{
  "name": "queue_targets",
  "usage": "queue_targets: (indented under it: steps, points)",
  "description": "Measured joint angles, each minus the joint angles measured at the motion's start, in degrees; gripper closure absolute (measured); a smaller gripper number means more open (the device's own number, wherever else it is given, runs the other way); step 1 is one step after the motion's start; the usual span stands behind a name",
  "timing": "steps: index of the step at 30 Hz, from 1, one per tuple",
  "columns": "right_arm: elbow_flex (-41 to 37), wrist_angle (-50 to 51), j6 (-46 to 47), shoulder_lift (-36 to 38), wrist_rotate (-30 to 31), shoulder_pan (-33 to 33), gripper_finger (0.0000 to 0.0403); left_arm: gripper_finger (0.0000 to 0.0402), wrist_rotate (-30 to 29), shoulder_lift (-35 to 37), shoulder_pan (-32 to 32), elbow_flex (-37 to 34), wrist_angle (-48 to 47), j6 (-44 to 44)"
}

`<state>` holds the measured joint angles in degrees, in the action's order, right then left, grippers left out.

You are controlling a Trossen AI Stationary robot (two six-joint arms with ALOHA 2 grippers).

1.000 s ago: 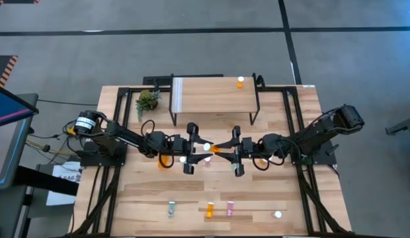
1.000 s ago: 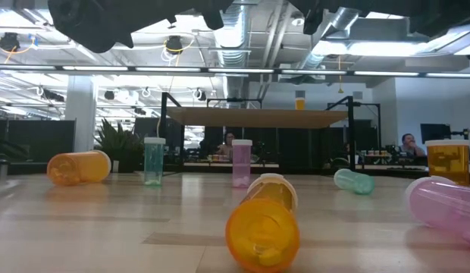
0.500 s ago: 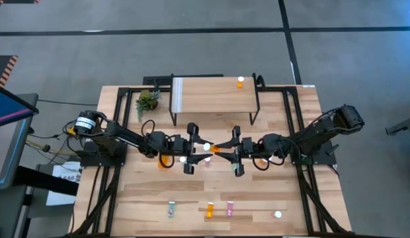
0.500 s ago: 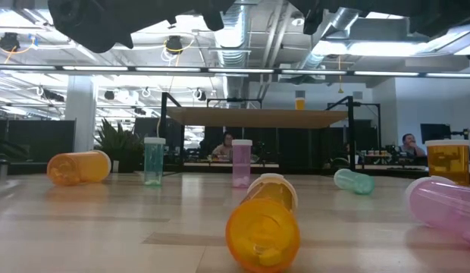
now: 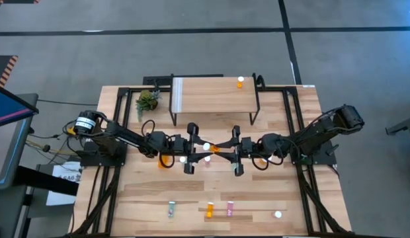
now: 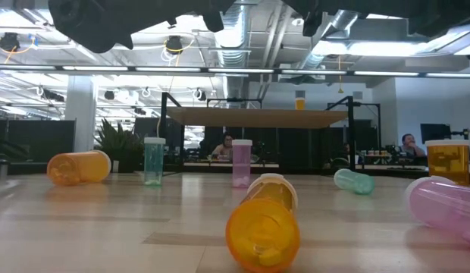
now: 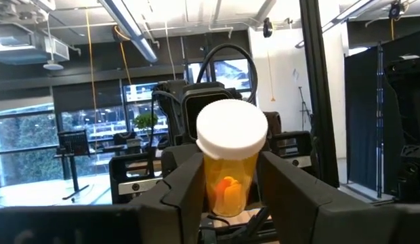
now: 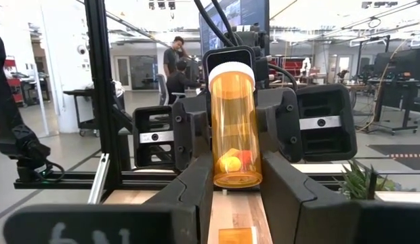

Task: Pick and place medicine bottles onto shelf by color
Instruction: Put the left small orange pill bottle on the shelf aligned with the other small orange pill bottle

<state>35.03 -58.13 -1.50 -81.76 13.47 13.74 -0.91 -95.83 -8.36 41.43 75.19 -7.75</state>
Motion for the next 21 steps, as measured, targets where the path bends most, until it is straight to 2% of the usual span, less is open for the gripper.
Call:
queue_targets:
  steps: [21]
  points:
    - [0.0, 0.98, 0.13, 0.0, 0.06, -0.02, 0.0271, 0.0275, -1.14, 0.02, -0.02, 0.0, -1.54, -0.61]
